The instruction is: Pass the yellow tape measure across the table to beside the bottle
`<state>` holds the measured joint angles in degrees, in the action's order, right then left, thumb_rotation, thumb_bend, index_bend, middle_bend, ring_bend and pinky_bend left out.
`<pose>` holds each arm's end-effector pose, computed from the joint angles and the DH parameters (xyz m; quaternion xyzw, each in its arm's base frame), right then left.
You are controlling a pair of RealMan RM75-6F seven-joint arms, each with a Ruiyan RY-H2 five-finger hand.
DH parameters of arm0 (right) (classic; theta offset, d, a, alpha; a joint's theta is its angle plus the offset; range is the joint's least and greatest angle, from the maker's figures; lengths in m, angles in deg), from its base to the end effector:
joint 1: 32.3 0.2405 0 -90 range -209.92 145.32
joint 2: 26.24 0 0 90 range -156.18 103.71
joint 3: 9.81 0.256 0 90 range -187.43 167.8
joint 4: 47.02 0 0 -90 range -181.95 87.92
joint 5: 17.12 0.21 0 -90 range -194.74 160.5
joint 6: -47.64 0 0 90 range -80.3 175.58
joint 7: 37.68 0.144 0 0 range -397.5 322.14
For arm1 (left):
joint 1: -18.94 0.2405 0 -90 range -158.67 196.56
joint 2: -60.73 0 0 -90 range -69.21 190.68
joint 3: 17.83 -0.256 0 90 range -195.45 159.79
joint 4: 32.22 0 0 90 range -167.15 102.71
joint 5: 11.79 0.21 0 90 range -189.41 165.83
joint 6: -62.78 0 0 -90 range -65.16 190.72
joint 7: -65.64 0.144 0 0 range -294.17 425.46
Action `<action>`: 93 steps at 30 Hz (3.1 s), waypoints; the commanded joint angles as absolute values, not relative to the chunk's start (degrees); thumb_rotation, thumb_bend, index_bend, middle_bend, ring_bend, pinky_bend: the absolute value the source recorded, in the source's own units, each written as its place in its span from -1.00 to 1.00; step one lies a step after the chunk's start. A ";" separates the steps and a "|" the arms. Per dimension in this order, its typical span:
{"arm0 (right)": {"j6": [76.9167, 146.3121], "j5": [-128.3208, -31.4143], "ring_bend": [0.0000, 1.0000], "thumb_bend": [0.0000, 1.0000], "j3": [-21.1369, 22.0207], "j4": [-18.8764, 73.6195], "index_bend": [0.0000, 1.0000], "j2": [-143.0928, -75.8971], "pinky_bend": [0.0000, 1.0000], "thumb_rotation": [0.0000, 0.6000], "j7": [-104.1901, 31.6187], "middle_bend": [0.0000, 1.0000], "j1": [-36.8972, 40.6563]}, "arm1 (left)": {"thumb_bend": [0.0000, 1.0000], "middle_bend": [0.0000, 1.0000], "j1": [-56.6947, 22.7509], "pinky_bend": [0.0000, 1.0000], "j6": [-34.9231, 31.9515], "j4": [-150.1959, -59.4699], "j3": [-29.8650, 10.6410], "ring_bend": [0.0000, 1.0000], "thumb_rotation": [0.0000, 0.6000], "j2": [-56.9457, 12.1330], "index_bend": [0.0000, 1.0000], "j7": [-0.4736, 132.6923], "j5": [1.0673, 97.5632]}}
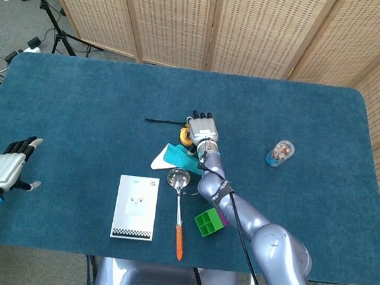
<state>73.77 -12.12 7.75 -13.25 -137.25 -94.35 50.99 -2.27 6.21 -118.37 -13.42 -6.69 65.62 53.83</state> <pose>-0.0215 -0.4888 -0.0877 0.7395 -0.4425 0.2099 0.4618 -0.3311 0.2691 0.1103 -0.6169 -0.5116 -0.2740 0.5316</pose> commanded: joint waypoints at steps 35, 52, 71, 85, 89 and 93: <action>67.97 -20.86 -1.00 -0.53 8.26 -22.63 -0.45 -142.02 -1.00 1.00 -86.20 -1.00 49.76 | -0.59 -1.00 -2.48 -1.00 7.14 -118.69 -13.62 -1.00 1.00 -6.31 -0.99 63.82 55.13; 66.17 -24.52 -1.00 -0.51 8.40 -25.41 -0.36 -142.62 -1.00 1.00 -83.27 -1.00 49.11 | -0.58 -1.00 -2.59 -1.00 7.58 -118.95 -13.73 -1.00 1.00 -6.11 -0.99 62.98 55.62; 66.82 -27.46 -1.00 -0.48 8.93 -25.70 -0.13 -143.04 -1.00 1.00 -81.11 -1.00 48.70 | -0.58 -1.00 -2.51 -1.00 7.44 -119.20 -13.69 -1.00 1.00 -5.73 -0.98 62.10 56.05; 69.16 -28.90 -1.00 -0.48 9.88 -23.98 0.03 -141.85 -1.00 1.00 -80.74 -0.93 47.98 | -0.58 -1.00 -2.44 -1.00 7.17 -119.55 -13.71 -1.00 1.00 -5.49 -0.97 61.91 56.33; 69.72 -28.71 -1.00 -0.48 10.03 -23.45 0.04 -141.33 -1.00 1.00 -81.28 -0.92 47.82 | -0.58 -1.00 -2.44 -1.00 7.15 -119.64 -13.72 -1.00 1.00 -5.45 -0.97 61.90 56.37; 70.42 -28.41 -1.00 -0.48 10.11 -22.85 0.05 -140.76 -1.00 1.00 -82.00 -0.91 47.58 | -0.58 -1.00 -2.43 -1.00 7.13 -119.71 -13.72 -1.00 1.00 -5.39 -0.97 61.89 56.34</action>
<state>70.32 -28.48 10.10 -22.96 -140.86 -81.88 47.64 -2.43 7.13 -119.71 -13.72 -5.39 61.89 56.34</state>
